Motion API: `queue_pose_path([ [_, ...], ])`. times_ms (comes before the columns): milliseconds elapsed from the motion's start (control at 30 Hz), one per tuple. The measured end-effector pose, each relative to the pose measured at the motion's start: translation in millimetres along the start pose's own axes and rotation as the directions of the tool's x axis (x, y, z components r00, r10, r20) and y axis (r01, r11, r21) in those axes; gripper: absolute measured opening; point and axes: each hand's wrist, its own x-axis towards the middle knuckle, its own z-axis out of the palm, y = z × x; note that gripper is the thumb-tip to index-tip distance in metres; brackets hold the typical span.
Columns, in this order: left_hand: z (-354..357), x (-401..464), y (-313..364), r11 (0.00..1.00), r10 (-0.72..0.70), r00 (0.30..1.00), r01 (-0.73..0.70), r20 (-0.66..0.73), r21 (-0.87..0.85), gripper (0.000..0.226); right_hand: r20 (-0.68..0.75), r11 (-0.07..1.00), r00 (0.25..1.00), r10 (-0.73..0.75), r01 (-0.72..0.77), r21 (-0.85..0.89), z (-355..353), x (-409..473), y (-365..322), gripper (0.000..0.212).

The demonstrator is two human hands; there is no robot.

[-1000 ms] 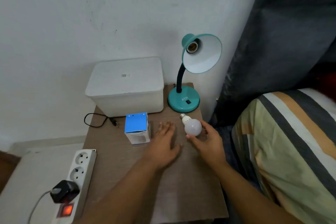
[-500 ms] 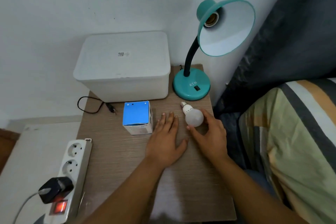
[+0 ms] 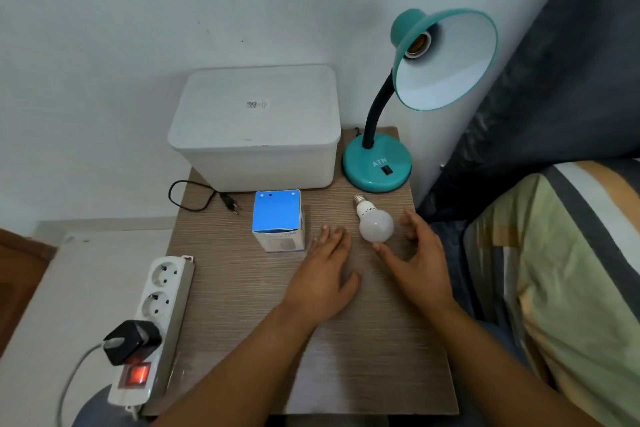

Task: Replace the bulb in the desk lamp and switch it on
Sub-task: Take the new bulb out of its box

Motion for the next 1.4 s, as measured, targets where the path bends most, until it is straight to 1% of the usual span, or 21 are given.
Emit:
queue_pose_path([
  [100, -7, -30, -2, 0.998, 0.021, 1.000, -0.022, -0.017, -0.065, 0.067, -0.011, 0.998, 0.998, -0.059, 0.059, -0.017, -5, -11, 1, 0.073],
  [200, -18, -63, -6, 0.995, -0.026, 0.999, 0.021, -0.046, -0.099, 0.062, -0.001, 0.995, 0.995, -0.099, 0.099, -0.030, -6, -21, -6, 0.066],
  [300, -28, -91, -14, 0.976, -0.174, 0.975, 0.152, -0.135, -0.157, 0.057, 0.021, 0.985, 0.985, -0.169, 0.169, -0.022, -2, -28, -22, 0.060],
  [367, -35, -100, -19, 0.942, -0.276, 0.938, 0.221, -0.208, -0.252, 0.056, 0.043, 0.978, 0.977, -0.209, 0.209, -0.014, 3, -29, -35, 0.056],
  [467, -44, -99, -27, 0.866, -0.417, 0.865, 0.287, -0.278, -0.409, 0.064, 0.115, 0.966, 0.960, -0.257, 0.258, 0.002, 14, -27, -58, 0.051],
  [533, -48, -90, -34, 0.827, -0.470, 0.829, 0.295, -0.302, -0.478, 0.072, 0.177, 0.958, 0.942, -0.284, 0.285, 0.018, 21, -21, -74, 0.049],
  [600, -55, -78, -39, 0.806, -0.473, 0.826, 0.265, -0.306, -0.529, 0.078, 0.233, 0.950, 0.923, -0.307, 0.312, 0.014, 29, -12, -88, 0.050],
  [667, -64, -67, -41, 0.788, -0.461, 0.837, 0.234, -0.295, -0.569, 0.081, 0.272, 0.930, 0.894, -0.357, 0.367, 0.014, 35, -1, -101, 0.051],
  [733, -71, -56, -44, 0.745, -0.462, 0.846, 0.209, -0.265, -0.633, 0.084, 0.310, 0.911, 0.863, -0.399, 0.412, 0.026, 42, 11, -110, 0.052],
  [800, -73, -47, -51, 0.703, -0.467, 0.854, 0.202, -0.228, -0.682, 0.094, 0.350, 0.905, 0.846, -0.402, 0.425, 0.014, 46, 21, -116, 0.055],
  [867, -72, -40, -61, 0.671, -0.467, 0.861, 0.199, -0.199, -0.715, 0.110, 0.391, 0.907, 0.837, -0.383, 0.422, -0.015, 50, 27, -119, 0.061],
  [900, -74, -39, -61, 0.662, -0.463, 0.867, 0.199, -0.185, -0.723, 0.110, 0.410, 0.907, 0.832, -0.375, 0.421, -0.024, 51, 29, -120, 0.062],
  [933, -75, -39, -61, 0.654, -0.453, 0.874, 0.193, -0.175, -0.731, 0.101, 0.424, 0.908, 0.828, -0.367, 0.418, -0.029, 52, 30, -121, 0.062],
  [1000, -76, -39, -59, 0.667, -0.421, 0.891, 0.175, -0.172, -0.724, 0.072, 0.441, 0.913, 0.827, -0.350, 0.407, -0.039, 53, 31, -121, 0.059],
  [1033, -75, -39, -60, 0.677, -0.412, 0.892, 0.162, -0.187, -0.718, 0.069, 0.447, 0.912, 0.826, -0.343, 0.407, -0.051, 54, 32, -121, 0.058],
  [1167, -75, -38, -63, 0.671, -0.405, 0.890, 0.133, -0.209, -0.730, 0.079, 0.498, 0.885, 0.802, -0.330, 0.446, -0.131, 50, 33, -123, 0.064],
  [1267, -76, -36, -65, 0.679, -0.414, 0.886, 0.146, -0.211, -0.720, 0.082, 0.505, 0.871, 0.802, -0.318, 0.458, -0.180, 46, 36, -129, 0.062],
  [1400, -77, -33, -69, 0.679, -0.419, 0.884, 0.153, -0.207, -0.718, 0.083, 0.504, 0.861, 0.801, -0.322, 0.470, -0.197, 44, 36, -135, 0.061],
])
